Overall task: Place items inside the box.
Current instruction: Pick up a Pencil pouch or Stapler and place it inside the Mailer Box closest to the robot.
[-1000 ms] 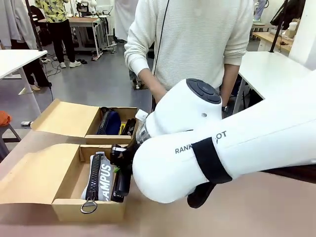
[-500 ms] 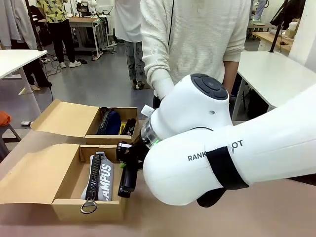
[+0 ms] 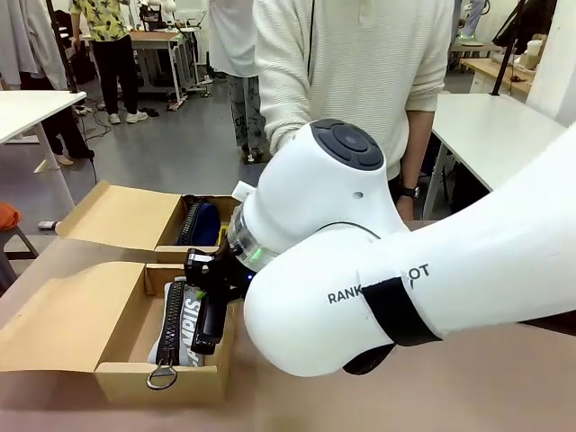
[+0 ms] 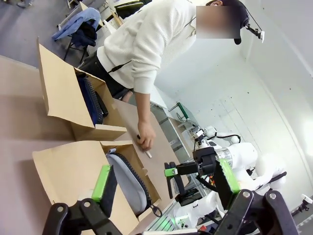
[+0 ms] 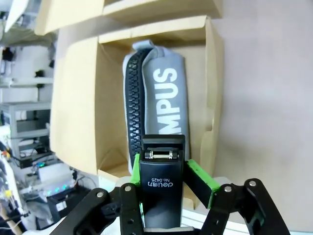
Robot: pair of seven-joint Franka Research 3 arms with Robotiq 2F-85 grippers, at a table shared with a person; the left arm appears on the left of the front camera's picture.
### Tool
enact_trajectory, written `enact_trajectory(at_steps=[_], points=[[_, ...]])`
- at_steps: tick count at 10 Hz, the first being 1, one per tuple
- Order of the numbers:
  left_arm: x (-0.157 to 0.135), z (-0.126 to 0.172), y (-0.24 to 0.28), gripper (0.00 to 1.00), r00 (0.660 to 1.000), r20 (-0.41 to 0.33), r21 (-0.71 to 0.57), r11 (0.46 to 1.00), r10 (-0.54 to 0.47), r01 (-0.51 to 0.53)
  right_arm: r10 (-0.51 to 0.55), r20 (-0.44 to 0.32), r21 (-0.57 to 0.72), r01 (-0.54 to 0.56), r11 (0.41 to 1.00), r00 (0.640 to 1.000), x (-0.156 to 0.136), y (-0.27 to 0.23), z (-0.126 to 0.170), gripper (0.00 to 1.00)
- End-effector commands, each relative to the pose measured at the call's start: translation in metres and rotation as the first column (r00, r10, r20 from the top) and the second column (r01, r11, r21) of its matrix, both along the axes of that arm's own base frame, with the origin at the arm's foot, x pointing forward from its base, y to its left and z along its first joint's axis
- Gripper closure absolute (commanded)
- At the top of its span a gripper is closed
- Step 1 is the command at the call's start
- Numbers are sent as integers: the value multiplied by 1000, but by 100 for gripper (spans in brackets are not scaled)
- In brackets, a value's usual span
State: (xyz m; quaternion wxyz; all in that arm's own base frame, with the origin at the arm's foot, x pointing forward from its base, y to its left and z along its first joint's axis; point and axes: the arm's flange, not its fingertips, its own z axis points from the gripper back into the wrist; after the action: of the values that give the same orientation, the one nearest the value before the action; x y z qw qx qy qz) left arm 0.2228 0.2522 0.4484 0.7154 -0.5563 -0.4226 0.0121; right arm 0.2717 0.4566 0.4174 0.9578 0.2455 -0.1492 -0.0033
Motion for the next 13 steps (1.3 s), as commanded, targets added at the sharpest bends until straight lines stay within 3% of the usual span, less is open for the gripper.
enact_trajectory(at_steps=[1,6,7,8,13], points=[[1,2,0,0,999,32,-6,1000,4,-4,-17,-17,-25,17,1000,1000,7,36,-9,60],[1,2,0,0,999,32,-6,1000,4,-4,-1,55,-111,8,994,998,23,67,-17,60],[1,2,0,0,999,32,-6,1000,4,-4,0,64,-129,8,992,998,26,71,-22,49],[1,2,0,0,999,32,-6,1000,4,-4,3,66,-133,6,991,998,28,72,-25,0],[1,2,0,0,999,32,-6,1000,4,-4,-2,57,-108,8,994,998,27,69,-25,0]])
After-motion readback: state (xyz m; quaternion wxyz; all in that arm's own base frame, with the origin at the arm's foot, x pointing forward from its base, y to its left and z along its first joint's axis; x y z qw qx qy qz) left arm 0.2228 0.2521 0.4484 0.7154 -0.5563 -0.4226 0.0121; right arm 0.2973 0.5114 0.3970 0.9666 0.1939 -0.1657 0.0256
